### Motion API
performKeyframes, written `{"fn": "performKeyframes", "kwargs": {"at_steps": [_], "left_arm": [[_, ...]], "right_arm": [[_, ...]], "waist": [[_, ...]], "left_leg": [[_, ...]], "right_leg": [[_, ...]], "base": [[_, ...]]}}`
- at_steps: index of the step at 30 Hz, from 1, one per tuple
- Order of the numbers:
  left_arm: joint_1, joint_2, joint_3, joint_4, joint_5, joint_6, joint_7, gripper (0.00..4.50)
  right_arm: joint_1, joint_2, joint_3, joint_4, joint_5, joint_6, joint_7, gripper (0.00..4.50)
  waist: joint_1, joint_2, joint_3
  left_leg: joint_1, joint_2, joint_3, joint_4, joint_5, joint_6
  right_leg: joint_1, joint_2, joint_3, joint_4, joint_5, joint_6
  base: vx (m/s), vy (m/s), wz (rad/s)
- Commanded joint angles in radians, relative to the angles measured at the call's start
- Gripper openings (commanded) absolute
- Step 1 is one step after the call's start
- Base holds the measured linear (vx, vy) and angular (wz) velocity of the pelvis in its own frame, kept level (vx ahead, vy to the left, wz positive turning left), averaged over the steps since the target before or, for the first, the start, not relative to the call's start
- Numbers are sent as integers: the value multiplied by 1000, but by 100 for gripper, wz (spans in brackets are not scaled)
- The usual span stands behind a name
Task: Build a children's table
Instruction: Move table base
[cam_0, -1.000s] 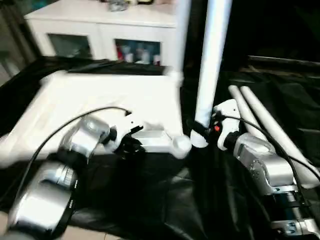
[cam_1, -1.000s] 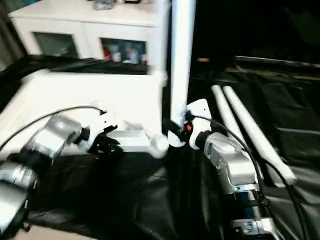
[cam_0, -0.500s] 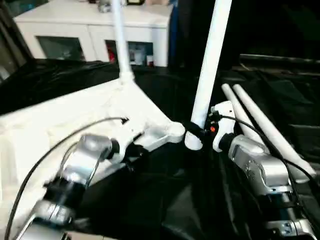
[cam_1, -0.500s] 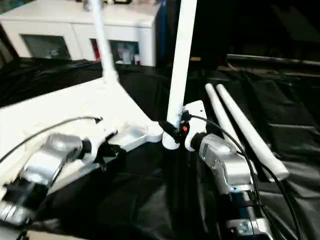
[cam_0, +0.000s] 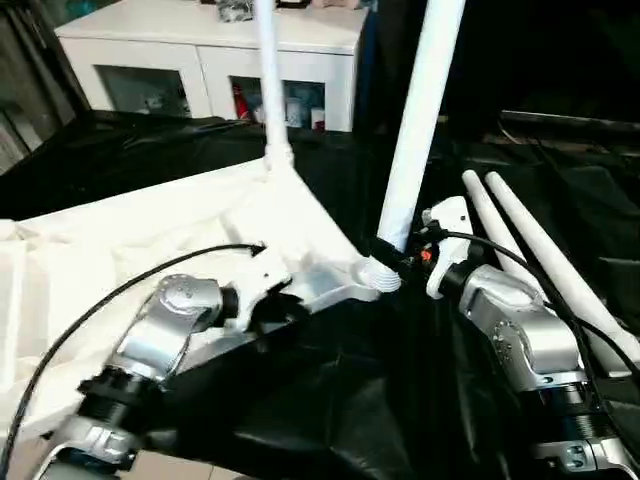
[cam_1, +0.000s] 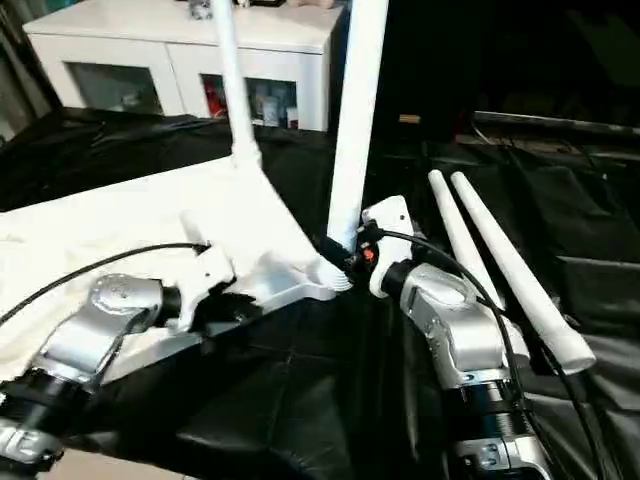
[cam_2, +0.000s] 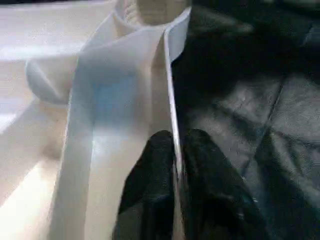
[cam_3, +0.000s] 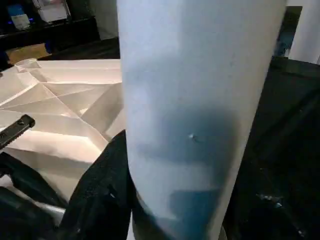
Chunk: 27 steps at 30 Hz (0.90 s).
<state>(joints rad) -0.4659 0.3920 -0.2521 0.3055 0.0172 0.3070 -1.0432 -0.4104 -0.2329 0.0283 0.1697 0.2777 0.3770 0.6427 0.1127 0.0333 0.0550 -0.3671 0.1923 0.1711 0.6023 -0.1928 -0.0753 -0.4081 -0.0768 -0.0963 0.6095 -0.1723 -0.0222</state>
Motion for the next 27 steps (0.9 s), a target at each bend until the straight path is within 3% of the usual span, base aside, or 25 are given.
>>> {"fn": "performKeyframes", "kwargs": {"at_steps": [1,11,17,20,27], "left_arm": [[-23,5,-1,19,11,-18,6,72],[-49,33,-28,90,41,-12,14,75],[-46,44,-42,90,51,36,5,75],[-46,42,-42,91,46,36,5,39],[-50,33,-27,84,13,8,9,4]], "right_arm": [[-15,1,-5,-5,13,-26,11,189],[-17,5,-9,0,18,-30,18,189],[-23,4,-9,9,15,-35,22,189],[-26,3,-10,10,16,-35,24,189],[-33,2,-8,23,17,-34,36,189]], "waist": [[-3,-9,-72],[-6,-9,-67],[-16,-10,-67],[-18,-10,-68],[-18,-11,-66]], "left_leg": [[6,35,-10,-72,-139,37],[8,33,-11,-75,-179,25],[6,33,-12,-75,-170,27],[5,32,-12,-74,-165,30],[8,31,-10,-73,-175,33]], "right_leg": [[56,-74,58,-74,-253,-156],[55,-76,56,-88,-365,-121],[54,-75,56,-87,-354,-125],[55,-75,55,-86,-343,-133],[52,-75,55,-91,-374,-126]], "base": [[0,0,0],[0,0,0],[0,0,0],[0,0,0],[0,0,0]]}}
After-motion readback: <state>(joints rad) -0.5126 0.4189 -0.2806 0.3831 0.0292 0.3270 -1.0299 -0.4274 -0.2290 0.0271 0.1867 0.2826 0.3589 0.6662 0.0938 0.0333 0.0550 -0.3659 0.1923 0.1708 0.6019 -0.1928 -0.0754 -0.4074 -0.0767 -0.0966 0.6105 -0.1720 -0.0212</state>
